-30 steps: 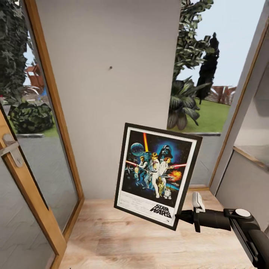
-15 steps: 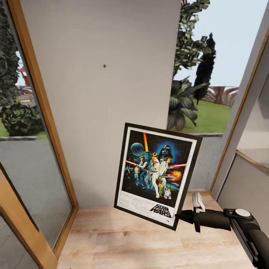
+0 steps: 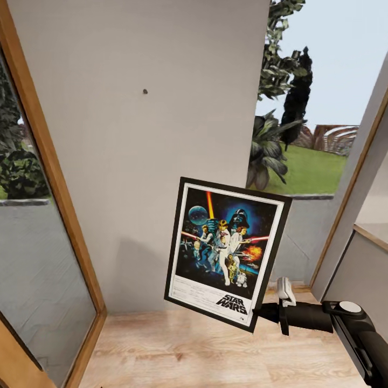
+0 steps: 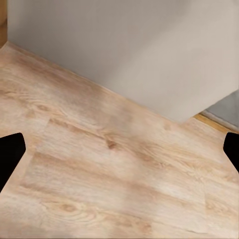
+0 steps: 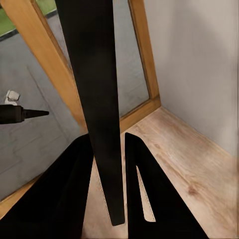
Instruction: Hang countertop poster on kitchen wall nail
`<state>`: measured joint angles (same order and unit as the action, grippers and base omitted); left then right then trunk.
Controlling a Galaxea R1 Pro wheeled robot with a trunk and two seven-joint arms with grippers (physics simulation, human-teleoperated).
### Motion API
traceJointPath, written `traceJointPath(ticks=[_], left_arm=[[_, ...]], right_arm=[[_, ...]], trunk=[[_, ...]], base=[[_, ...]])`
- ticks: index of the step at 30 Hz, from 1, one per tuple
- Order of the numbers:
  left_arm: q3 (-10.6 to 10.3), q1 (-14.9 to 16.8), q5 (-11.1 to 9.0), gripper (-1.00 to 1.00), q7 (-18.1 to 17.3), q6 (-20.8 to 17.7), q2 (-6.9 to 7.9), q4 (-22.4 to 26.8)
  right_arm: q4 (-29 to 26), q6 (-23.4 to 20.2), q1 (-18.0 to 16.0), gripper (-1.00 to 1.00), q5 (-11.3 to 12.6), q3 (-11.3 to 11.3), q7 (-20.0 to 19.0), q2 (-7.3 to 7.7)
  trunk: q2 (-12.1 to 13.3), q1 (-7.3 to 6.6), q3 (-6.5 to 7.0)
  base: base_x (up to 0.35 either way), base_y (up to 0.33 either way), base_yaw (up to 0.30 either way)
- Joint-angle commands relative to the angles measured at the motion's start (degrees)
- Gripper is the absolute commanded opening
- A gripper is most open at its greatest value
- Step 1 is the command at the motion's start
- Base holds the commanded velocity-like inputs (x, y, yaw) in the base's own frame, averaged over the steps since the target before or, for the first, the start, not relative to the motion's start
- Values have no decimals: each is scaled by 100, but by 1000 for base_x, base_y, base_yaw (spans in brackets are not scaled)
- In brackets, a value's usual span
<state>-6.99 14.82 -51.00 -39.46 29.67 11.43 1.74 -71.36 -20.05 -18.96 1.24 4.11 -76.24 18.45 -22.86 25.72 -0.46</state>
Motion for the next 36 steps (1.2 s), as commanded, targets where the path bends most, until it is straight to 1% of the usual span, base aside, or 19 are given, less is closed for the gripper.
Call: traceJointPath(ticks=[1, 5, 10, 11, 13, 14, 15, 18, 21, 22, 24, 26, 30, 31, 32, 33, 34, 35, 36], left_arm=[[-48, 3, -50, 100, -17, 22, 0, -7], [-45, 3, -50, 100, -17, 25, 0, -7], [-31, 3, -56, 100, -17, 36, 24, -15], [-31, 3, -58, 100, -17, 39, 26, -16], [-31, 3, -59, 100, -17, 39, 26, -16], [-31, 3, -59, 100, -17, 39, 28, -16], [-31, 3, -59, 100, -17, 39, 29, -16], [-31, 3, -60, 100, -13, 42, 33, -16], [-31, 3, -64, 100, -11, 41, 34, -16], [-31, 3, -65, 100, -7, 40, 34, -16], [-31, 3, -66, 100, -4, 40, 34, -16], [-31, 3, -67, 100, -2, 39, 35, -16], [-31, 3, -66, 100, -5, 42, 33, -16], [-31, 3, -64, 100, -6, 44, 30, -16], [-31, 3, -63, 100, -7, 45, 29, -16], [-31, 3, -60, 100, -14, 47, 27, -16], [-31, 3, -60, 100, -15, 47, 26, -16], [-31, 3, -60, 100, -16, 48, 26, -16], [-31, 3, -60, 100, -16, 48, 26, -16]], right_arm=[[-1, -69, -3, -100, 17, 2, -23, 0], [-8, -69, -3, -100, 10, 2, -23, 0], [-109, -118, -3, -100, 54, -45, -32, -23], [-600, -432, -28, -100, 52, -50, -32, -190], [-751, -794, -80, -100, 50, -52, -31, -251], [-840, -1012, -206, -100, 46, -90, -31, -311], [-867, -1071, -269, -100, 46, -116, -31, -326], [-947, -1374, -586, -100, 44, -322, -31, -367], [-970, -1618, -807, -100, 42, -428, -31, -378], [-979, -1788, -955, -100, 41, -482, -31, -393], [-984, -1944, -1107, -100, 38, -525, -31, -413], [-990, -2230, -1439, -100, 26, -572, -31, -458], [-992, -2567, -1763, -100, 15, -597, -31, -524], [-993, -2733, -1935, -100, 12, -633, -31, -568], [-993, -2807, -2028, -100, 10, -680, -30, -595], [-976, -3298, -2788, -100, -4, -1289, -21, -821], [-972, -3375, -2901, -100, -5, -1357, -20, -857], [-961, -3497, -3113, -100, -7, -1457, -18, -917], [-950, -3541, -3215, -100, -8, -1492, -17, -939]], trunk=[[-6, 6, -5], [-6, 6, -5], [-6, 6, -5], [-6, 6, -5], [-6, 6, -5], [-6, 6, -5], [-6, 6, -5], [-6, 6, -5], [-6, 6, -5], [-6, 6, -5], [-6, 6, -5], [-6, 6, -5], [-6, 6, -5], [-6, 6, -5], [-6, 6, -5], [-6, 6, -5], [-6, 6, -5], [-6, 6, -5], [-6, 6, -5]], base=[[338, 42, 0], [322, 55, 0], [20, 3, 0], [0, 0, 0], [0, 0, 0], [0, 0, 0], [0, 0, 0], [0, 0, 0], [0, 0, 0], [0, 0, 0], [0, 0, 0], [0, 0, 0], [0, 0, 0], [0, 0, 0], [0, 0, 0], [0, 0, 0], [0, 0, 0], [0, 0, 0], [0, 0, 0]])
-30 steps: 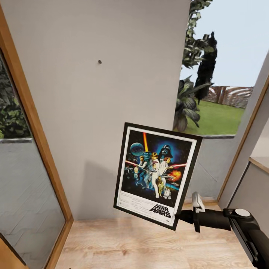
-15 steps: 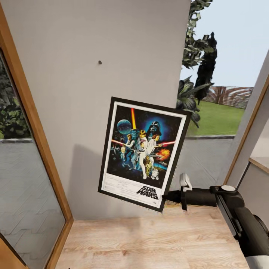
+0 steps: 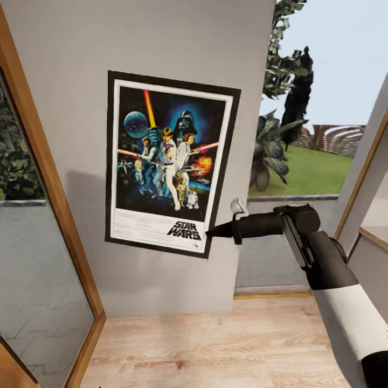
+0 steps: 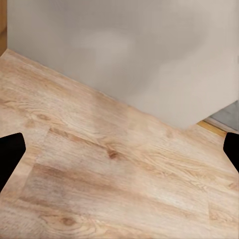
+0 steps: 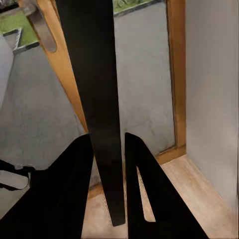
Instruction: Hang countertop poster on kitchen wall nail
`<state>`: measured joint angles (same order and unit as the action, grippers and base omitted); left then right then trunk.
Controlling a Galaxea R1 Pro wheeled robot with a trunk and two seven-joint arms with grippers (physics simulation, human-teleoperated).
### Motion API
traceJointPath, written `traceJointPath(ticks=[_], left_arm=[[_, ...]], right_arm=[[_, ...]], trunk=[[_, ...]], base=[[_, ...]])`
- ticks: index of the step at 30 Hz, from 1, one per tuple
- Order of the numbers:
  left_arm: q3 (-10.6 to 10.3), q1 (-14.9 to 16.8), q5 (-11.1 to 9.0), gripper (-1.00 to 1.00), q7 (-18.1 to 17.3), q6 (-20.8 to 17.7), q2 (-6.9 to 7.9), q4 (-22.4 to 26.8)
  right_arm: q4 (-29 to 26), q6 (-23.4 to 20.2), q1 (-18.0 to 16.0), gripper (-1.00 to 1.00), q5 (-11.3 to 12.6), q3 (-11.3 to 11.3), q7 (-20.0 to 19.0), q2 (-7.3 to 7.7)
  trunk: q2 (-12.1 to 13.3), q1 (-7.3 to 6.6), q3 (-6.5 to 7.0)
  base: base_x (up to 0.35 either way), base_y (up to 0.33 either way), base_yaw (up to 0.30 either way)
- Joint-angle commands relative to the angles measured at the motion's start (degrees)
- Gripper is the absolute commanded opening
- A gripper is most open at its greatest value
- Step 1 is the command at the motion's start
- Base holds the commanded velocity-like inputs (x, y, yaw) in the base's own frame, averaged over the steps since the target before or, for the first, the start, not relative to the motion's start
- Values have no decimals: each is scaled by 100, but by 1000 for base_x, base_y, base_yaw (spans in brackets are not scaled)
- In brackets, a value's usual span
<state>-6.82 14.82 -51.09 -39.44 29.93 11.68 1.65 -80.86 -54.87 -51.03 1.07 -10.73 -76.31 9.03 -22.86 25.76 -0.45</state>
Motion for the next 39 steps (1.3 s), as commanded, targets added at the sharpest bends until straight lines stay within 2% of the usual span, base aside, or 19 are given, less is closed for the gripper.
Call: traceJointPath(ticks=[1, 2, 4, 8, 11, 13, 17, 23, 39], left_arm=[[-48, 3, -52, 100, -16, 22, 1, -7], [-48, 3, -52, 100, -15, 22, 1, -7], [-48, 3, -51, 100, -12, 22, 1, -7], [-48, 3, -51, 100, -12, 22, 1, -7], [-48, 3, -51, 100, -11, 22, 1, -7], [-48, 3, -51, 100, -11, 22, 1, -7], [-48, 3, -51, 100, -11, 22, 7, -7], [-50, 3, -51, 100, -11, 22, 9, -7], [-48, 3, -51, 100, -11, 22, 9, -7]], right_arm=[[216, -180, -497, -100, 8, -106, -7, -67], [297, -192, -593, -100, 8, -118, -7, -81], [709, -232, -1073, -100, 4, -328, -7, -198], [1132, -247, -1614, -100, 0, -707, 54, -317], [1638, -251, -2058, -100, -1, -818, 162, -374], [1888, -252, -2237, -100, -5, -846, 193, -407], [2122, -257, -2427, -100, -105, -869, 216, -447], [2192, -261, -2507, -100, -203, -866, 215, -439], [2172, -261, -2552, -100, -206, -852, 213, -452]], trunk=[[-6, 3, -5], [-6, 3, -5], [-6, 3, -5], [-6, 3, -5], [-6, 3, -5], [-6, 3, -5], [-6, 3, -5], [-6, 3, -5], [-6, 3, -5]], base=[[0, 0, 0], [0, 0, 0], [0, 0, 0], [0, 0, 0], [0, 0, 0], [0, 0, 0], [0, 0, 0], [0, 0, 0], [0, 0, 0]])
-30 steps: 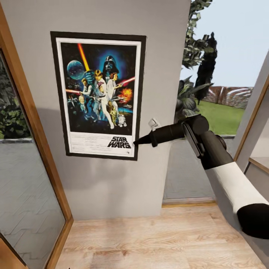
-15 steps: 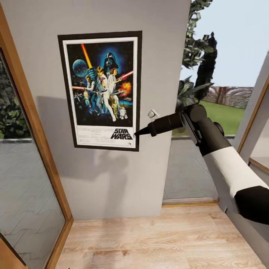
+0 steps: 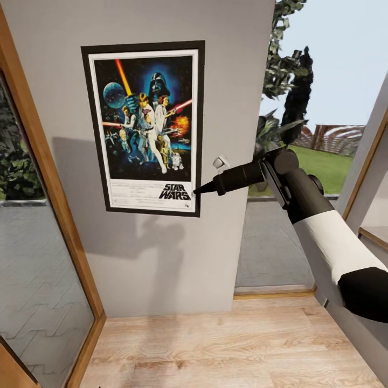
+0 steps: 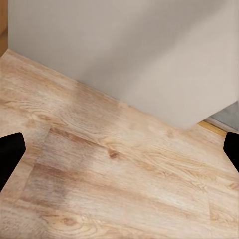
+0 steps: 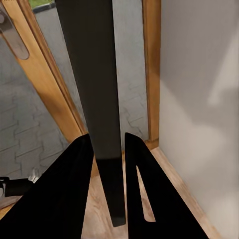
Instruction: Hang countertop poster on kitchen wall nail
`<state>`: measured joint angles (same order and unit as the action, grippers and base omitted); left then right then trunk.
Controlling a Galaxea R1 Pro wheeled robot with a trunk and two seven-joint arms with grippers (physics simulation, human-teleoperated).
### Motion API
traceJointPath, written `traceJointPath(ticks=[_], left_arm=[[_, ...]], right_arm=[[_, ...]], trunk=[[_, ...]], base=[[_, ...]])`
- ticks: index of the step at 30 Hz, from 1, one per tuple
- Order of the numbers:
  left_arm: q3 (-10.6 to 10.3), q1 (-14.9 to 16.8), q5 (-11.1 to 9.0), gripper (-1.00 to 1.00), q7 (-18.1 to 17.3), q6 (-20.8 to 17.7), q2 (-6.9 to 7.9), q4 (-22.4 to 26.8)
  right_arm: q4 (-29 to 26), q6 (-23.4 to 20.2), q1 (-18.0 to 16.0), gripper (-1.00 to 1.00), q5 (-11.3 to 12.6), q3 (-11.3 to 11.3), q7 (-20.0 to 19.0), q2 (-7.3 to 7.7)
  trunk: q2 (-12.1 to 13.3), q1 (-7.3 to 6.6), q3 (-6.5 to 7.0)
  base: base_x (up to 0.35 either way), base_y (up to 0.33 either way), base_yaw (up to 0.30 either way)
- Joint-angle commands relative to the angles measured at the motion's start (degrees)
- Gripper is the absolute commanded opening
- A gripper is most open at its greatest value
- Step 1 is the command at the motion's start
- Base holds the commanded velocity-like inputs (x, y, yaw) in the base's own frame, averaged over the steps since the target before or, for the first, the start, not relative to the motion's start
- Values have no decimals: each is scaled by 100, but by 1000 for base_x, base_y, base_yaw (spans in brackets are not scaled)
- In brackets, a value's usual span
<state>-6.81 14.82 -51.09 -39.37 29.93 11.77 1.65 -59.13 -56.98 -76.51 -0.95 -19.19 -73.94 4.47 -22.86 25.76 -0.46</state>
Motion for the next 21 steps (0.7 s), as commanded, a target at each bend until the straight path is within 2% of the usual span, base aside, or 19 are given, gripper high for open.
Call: traceJointPath(ticks=[1, 11, 21], left_arm=[[-48, 3, -51, 100, -18, 21, 1, -7], [-48, 3, -54, 100, -18, 13, 22, -7], [-48, 3, -57, 100, -23, 13, 35, -7]], right_arm=[[-2, -50, -4, -100, -3, -6, -24, 4], [-2, -50, -4, -100, -10, -6, -24, 1], [-2, -50, -4, -100, -3, 2, -24, 2]], trunk=[[-6, 3, -5], [-6, 3, -5], [-6, 3, -5]], base=[[0, 0, 0], [12, 0, 0], [291, 0, 0]])
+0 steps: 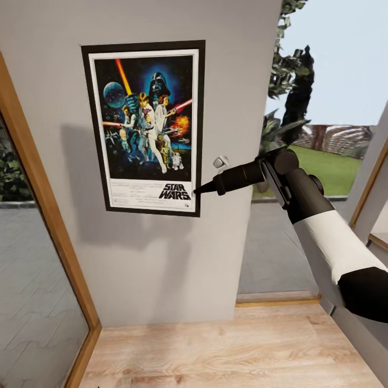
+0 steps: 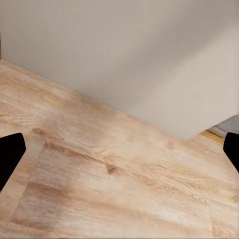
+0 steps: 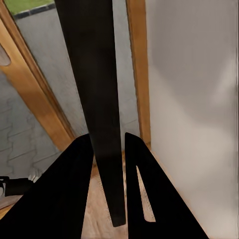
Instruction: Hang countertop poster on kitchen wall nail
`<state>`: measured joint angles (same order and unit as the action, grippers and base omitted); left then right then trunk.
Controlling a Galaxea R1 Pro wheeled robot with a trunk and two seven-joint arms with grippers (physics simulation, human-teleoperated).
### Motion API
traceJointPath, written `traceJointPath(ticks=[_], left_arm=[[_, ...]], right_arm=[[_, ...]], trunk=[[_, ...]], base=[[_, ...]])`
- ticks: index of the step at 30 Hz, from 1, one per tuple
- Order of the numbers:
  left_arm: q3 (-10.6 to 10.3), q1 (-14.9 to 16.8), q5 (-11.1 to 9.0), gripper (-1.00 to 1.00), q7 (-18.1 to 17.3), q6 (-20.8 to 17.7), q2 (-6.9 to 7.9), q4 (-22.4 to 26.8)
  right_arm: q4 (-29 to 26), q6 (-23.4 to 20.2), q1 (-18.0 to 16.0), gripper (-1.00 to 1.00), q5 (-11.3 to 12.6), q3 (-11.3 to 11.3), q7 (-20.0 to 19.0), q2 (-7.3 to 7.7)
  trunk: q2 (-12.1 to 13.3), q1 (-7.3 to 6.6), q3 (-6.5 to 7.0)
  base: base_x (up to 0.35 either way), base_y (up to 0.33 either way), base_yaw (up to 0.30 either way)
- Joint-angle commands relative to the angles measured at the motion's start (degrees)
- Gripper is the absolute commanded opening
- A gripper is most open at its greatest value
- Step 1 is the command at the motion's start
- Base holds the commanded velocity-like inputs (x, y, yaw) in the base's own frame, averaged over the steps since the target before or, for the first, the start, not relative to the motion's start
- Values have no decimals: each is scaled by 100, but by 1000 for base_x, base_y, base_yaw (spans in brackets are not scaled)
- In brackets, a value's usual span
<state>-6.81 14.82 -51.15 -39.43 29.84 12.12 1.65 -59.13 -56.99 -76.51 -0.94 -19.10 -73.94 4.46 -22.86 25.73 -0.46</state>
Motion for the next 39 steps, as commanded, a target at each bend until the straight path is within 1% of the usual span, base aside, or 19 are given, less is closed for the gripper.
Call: traceJointPath(ticks=[1, 13, 22, 34, 39], left_arm=[[-48, 3, -51, 100, -19, 22, 1, -7], [-48, 3, -53, 100, -17, 22, 1, -7], [-48, 3, -53, 100, -15, 22, 1, -7], [-48, 3, -52, 100, -18, 22, 1, -7], [-48, 3, -52, 100, -20, 22, 1, -7]], right_arm=[[-2, -49, -4, -100, -4, -6, -24, 3], [-9, -49, -4, -100, 3, 2, -24, 3], [-11, -49, -4, -100, 6, 3, -24, 3], [-8, -49, -4, -100, 6, 5, -24, 3], [-10, -49, -4, -100, 6, 7, -24, 3]], trunk=[[-6, 6, -5], [-6, 6, -5], [-6, 6, -5], [-6, 6, -5], [-6, 6, -5]], base=[[329, 0, 0], [325, 0, 0], [87, 0, 0], [291, 0, 0], [100, 0, 0]])
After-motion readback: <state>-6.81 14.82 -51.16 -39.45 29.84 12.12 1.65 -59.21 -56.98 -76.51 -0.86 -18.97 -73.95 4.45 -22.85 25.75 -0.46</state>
